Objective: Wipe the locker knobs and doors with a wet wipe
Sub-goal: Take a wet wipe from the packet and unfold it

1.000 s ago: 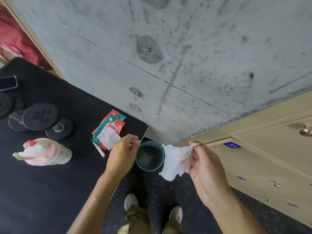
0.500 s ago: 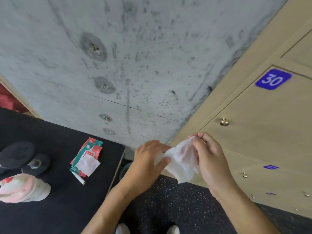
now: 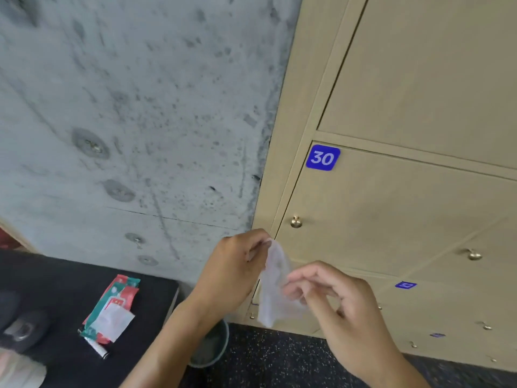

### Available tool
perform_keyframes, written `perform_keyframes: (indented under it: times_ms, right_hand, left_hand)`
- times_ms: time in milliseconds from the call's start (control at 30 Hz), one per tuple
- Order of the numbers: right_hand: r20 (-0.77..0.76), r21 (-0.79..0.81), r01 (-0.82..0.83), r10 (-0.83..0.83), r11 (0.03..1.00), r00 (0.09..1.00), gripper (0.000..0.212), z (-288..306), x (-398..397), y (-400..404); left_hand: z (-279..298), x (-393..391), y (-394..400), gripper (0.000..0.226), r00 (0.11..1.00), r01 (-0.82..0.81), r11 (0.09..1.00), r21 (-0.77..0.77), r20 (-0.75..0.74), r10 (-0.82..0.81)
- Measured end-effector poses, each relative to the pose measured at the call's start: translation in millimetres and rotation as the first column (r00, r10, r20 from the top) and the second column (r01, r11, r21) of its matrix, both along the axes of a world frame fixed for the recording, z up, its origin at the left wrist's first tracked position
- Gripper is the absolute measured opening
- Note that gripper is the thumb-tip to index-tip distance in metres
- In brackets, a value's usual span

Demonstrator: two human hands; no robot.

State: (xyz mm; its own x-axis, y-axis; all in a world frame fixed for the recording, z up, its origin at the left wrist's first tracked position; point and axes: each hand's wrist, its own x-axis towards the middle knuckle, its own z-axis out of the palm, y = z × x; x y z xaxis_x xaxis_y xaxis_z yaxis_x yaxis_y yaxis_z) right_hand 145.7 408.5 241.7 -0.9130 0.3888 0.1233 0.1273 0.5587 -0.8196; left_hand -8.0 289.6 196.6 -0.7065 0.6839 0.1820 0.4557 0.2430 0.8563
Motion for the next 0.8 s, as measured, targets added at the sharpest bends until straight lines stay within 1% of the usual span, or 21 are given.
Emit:
perform_keyframes:
  times_ms: [33, 100, 233, 300, 400, 467, 533, 600, 633, 700, 800]
  right_hand:
    - [-0.025, -0.011, 0.014, -0.014, 1.000, 1.000, 0.035, 1.8, 6.4, 8.3]
    - [-0.125, -0.007, 0.071, -0.072, 0.997, 0.990, 0.036, 4.7, 17.3, 23.7]
    - [-0.287, -0.044, 0.221, -0.225, 0.974, 0.931, 0.027, 10.1, 30.9, 54.2]
    - [-0.326, -0.065, 0.248, -0.256, 0.967, 0.910, 0.023, 12.8, 36.0, 68.2]
    - [-0.357, -0.065, 0.284, -0.288, 0.957, 0.889, 0.025, 15.6, 39.5, 89.3]
    - [-0.380, -0.059, 0.268, -0.270, 0.962, 0.885, 0.025, 21.3, 42.1, 106.0]
    - [-0.373, 0.029, 0.224, -0.198, 0.974, 0.906, 0.024, 29.3, 44.6, 124.8]
    - [-0.307, 0.147, 0.151, -0.100, 0.978, 0.946, 0.021, 35.8, 45.2, 143.0]
    - [-0.266, 0.181, 0.110, -0.059, 0.977, 0.962, 0.020, 38.8, 45.7, 152.1]
    - [-0.203, 0.194, 0.031, 0.009, 0.981, 0.979, 0.019, 47.3, 46.2, 167.7]
    - [-0.150, 0.143, -0.072, 0.093, 0.987, 0.984, 0.020, 63.9, 45.1, 187.7]
  left_hand:
    - [7.0, 4.5, 7.5, 0.035, 1.000, 0.009, 1.000, 0.008, -0.015, -0.009]
    - [16.3, 12.0, 20.6, 0.031, 0.999, 0.027, 0.999, 0.019, -0.040, -0.026]
    - [30.2, 27.9, 45.9, 0.025, 0.998, 0.042, 0.999, 0.033, -0.046, -0.040]
    - [39.5, 37.6, 60.0, 0.025, 0.998, 0.038, 0.997, 0.067, -0.056, -0.034]
    - [51.6, 49.9, 77.2, 0.024, 0.997, 0.040, 0.995, 0.087, -0.071, -0.034]
    - [57.3, 57.1, 87.6, 0.023, 0.997, 0.055, 0.995, 0.085, -0.063, -0.050]
    - [63.7, 64.3, 97.2, 0.025, 0.996, 0.060, 0.994, 0.096, -0.072, -0.054]
    - [70.6, 71.0, 105.9, 0.027, 0.992, 0.067, 0.991, 0.112, -0.112, -0.054]
    - [73.6, 74.6, 110.5, 0.026, 0.990, 0.070, 0.991, 0.117, -0.130, -0.054]
    - [77.8, 80.1, 118.6, 0.025, 0.987, 0.070, 0.990, 0.121, -0.154, -0.051]
    - [84.4, 85.0, 127.0, 0.021, 0.983, 0.041, 0.993, 0.115, -0.185, -0.019]
